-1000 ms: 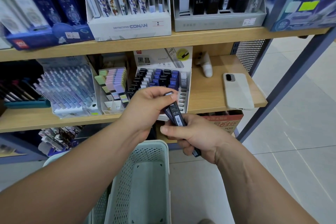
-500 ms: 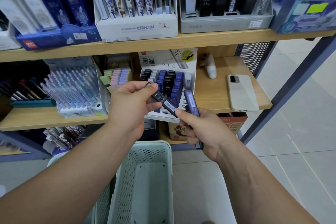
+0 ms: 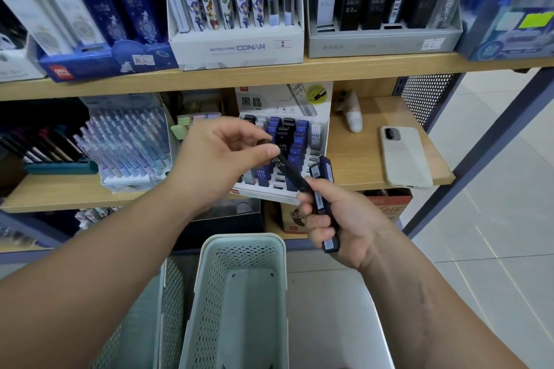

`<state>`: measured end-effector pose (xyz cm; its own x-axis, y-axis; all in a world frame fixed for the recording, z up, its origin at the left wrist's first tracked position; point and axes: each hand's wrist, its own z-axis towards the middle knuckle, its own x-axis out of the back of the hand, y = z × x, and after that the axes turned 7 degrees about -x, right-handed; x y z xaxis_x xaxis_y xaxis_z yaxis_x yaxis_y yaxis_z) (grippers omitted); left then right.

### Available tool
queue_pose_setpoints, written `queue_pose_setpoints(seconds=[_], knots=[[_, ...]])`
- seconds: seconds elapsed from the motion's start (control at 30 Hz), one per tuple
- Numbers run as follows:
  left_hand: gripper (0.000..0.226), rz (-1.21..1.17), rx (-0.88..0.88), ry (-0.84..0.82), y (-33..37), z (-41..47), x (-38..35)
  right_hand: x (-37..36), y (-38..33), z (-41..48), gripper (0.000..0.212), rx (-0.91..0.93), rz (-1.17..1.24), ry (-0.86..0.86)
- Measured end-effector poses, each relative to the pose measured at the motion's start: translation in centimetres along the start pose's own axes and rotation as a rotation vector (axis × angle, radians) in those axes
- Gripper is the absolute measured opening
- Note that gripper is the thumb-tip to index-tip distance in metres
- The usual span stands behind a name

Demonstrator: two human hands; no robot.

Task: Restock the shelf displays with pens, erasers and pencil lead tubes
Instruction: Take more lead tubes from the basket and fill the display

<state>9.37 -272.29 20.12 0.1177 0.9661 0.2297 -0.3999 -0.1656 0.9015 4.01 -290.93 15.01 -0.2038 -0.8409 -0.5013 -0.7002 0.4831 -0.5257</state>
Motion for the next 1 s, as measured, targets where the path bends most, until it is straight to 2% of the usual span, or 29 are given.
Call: queue_pose_setpoints(seconds=[0.07,0.17,0.23,0.43,0.63,1.0], knots=[[0.02,0.113,-0.033,-0.021,0.2,0.8,0.7,-0.3,0.3,0.2,0.029,0.016,-0.051,0.058],[0.009,0.448,-0.108,-0.044,-0.3,2.3,2.1,0.1,0.3,0.7,0.029,0.07,-0.077,0.151],[0.009,0.588,-0.133,-0.073,-0.9,3.0,2.2,0.6,0.0,0.8,0.029,0.1,-0.069,0.203],[0.01,0.721,-0.204,-0.147,-2.8,4.8,0.1,1.2,-0.4,0.8,0.029,0.134,-0.059,0.223],[0.015,0.846,-0.208,-0.335,-4.6,6.7,-1.2,1.9,-0.4,1.0,0.029,0.149,-0.079,0.223],[0.014,0.859,-0.22,-0.39,-5.4,7.6,-0.8,2.0,-0.6,1.2,0.027,0.151,-0.064,0.229]])
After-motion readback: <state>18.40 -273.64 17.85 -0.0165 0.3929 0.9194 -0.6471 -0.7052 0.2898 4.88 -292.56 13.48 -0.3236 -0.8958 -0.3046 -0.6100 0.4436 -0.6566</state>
